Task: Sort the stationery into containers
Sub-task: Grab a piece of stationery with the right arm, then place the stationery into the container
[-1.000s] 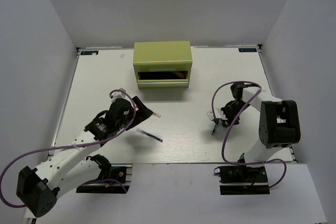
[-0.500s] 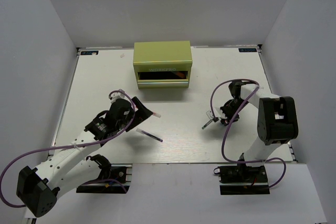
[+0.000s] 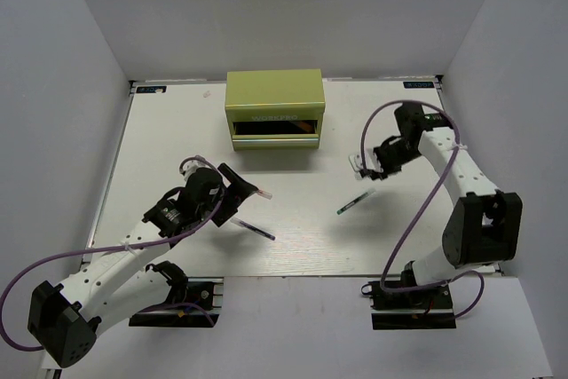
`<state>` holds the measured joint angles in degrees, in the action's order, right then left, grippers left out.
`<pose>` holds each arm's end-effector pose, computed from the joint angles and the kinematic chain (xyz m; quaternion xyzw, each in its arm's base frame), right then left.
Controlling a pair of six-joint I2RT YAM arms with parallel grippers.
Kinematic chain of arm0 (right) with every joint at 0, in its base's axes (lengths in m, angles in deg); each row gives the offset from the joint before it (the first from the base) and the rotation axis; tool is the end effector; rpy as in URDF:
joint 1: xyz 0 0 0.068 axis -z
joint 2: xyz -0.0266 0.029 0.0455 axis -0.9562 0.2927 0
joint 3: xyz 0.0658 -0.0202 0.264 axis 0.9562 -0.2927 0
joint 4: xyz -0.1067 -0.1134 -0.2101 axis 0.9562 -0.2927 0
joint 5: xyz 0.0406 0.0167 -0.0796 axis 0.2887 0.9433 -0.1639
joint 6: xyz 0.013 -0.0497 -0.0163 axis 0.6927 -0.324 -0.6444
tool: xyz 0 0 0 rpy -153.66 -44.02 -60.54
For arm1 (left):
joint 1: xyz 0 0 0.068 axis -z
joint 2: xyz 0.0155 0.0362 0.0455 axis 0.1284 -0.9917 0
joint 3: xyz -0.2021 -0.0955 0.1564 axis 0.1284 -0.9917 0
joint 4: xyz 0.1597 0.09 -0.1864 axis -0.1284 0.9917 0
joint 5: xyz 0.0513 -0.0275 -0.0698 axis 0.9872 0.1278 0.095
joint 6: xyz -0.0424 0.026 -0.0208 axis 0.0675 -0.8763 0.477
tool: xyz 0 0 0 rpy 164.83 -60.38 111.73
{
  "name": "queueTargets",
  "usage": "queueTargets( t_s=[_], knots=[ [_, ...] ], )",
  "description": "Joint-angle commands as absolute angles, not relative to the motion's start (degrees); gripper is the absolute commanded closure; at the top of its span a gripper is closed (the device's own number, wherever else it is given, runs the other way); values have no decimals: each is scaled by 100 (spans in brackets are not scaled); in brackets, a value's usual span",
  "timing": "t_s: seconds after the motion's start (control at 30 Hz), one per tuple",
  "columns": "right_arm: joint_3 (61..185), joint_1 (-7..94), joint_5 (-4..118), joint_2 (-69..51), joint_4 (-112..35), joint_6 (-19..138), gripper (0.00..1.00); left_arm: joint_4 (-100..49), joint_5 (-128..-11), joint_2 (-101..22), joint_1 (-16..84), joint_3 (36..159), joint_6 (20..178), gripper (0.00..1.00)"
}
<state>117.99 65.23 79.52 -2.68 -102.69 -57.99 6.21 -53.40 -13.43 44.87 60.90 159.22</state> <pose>0.2702 0.0549 0.2607 -0.8380 0.4739 0.1056 0.2489 0.1468 -0.1063 0.2394 -0.2940 0.8678 -0.2849 0.2817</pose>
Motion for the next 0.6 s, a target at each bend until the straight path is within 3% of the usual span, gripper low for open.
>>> queueTargets(
  t_s=[0.0, 0.13, 0.3, 0.33, 0.57],
  knots=[
    [12455, 6200, 9209, -579, -9922, -4781, 95, 752, -5424, -1288, 4482, 6057, 16342, 0],
    [12525, 5445, 9483, -703, -7529, -2979, 93, 813, -5425, -1350, 4482, 6004, 16473, 0],
    [12780, 4530, 9160, -272, -6195, -1359, 93, 936, -5478, -1403, 4482, 6004, 16526, 0],
    [12772, 4286, 8914, -167, -5376, -705, 93, 936, -5478, -1351, 4482, 5935, 16526, 0],
    [13808, 3941, 7973, 1053, -4560, 443, 93, 936, -5539, -1043, 4482, 5679, 16702, 0]
  ],
)
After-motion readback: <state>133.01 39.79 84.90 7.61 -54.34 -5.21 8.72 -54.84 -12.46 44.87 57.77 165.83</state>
